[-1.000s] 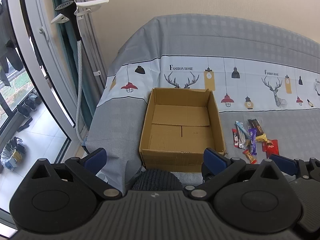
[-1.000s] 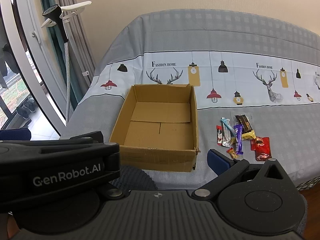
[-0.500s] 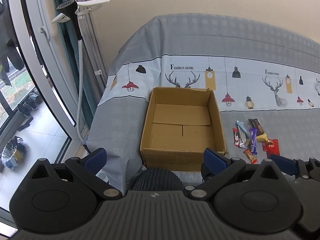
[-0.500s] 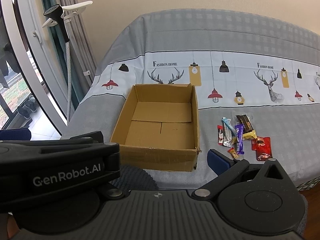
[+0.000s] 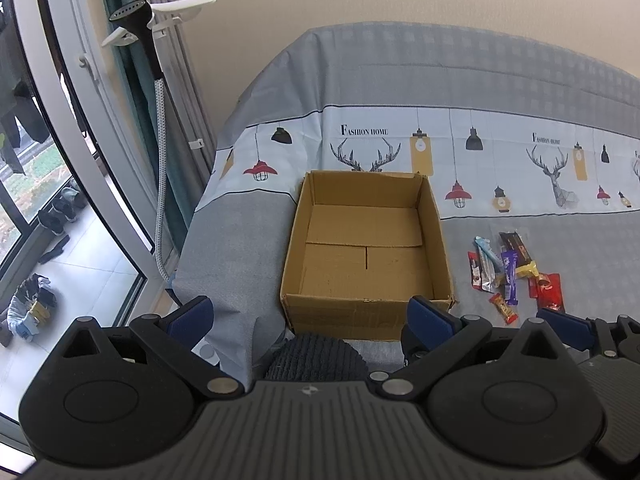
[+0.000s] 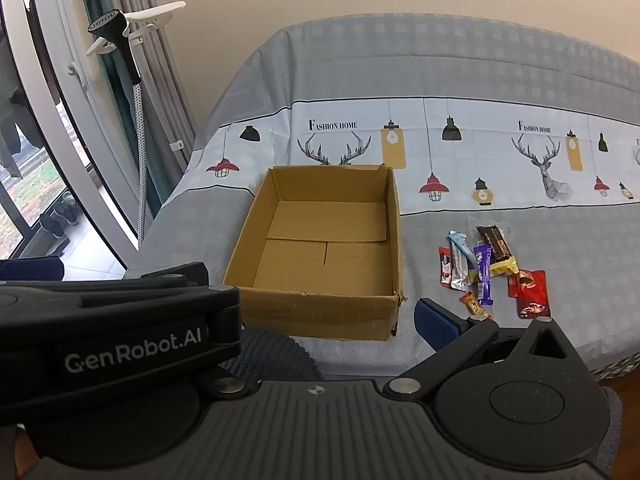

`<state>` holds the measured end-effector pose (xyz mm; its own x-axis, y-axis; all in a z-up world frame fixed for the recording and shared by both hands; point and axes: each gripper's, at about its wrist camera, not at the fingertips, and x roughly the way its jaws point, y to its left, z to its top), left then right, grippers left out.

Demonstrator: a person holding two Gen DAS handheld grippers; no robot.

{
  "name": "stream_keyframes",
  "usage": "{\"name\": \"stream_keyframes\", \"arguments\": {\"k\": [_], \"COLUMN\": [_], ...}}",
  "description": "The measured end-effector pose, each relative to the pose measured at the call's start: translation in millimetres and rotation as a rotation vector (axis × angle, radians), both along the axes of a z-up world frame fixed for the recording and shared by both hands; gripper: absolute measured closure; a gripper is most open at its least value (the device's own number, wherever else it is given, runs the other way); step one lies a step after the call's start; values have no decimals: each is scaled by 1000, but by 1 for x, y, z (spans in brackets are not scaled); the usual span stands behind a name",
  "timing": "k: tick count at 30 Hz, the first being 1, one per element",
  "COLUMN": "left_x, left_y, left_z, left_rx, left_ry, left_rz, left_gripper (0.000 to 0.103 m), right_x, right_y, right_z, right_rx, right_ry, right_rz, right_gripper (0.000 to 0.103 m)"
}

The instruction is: Organize snacks

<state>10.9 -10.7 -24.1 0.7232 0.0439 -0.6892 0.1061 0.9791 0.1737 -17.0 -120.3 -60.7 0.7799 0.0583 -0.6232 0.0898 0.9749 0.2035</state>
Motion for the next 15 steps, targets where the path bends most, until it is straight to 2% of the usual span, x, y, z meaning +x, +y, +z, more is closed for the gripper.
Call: {"name": "stream_keyframes", "arguments": {"k": [3,7,11,15], "left_x": [7,22,36,54], "left_y": [-10,-31,-66,-117], "left_z": [-10,-37,-84,-131], "left_rx": [21,41,-15,-39], "left_ry": [8,45,86,107], "left_rz": [-8,-35,-143,-224], "left_gripper": [0,0,0,0], "right_x": [6,17,27,28], "right_y": [-7,-20,-52,-100], "right_z": [-9,-32,-73,-117], "right_rx": [36,62,68,57], "right_ry": [7,24,56,13], "right_rz": [-3,-13,-53,-126], "right_gripper": [1,1,1,1]}}
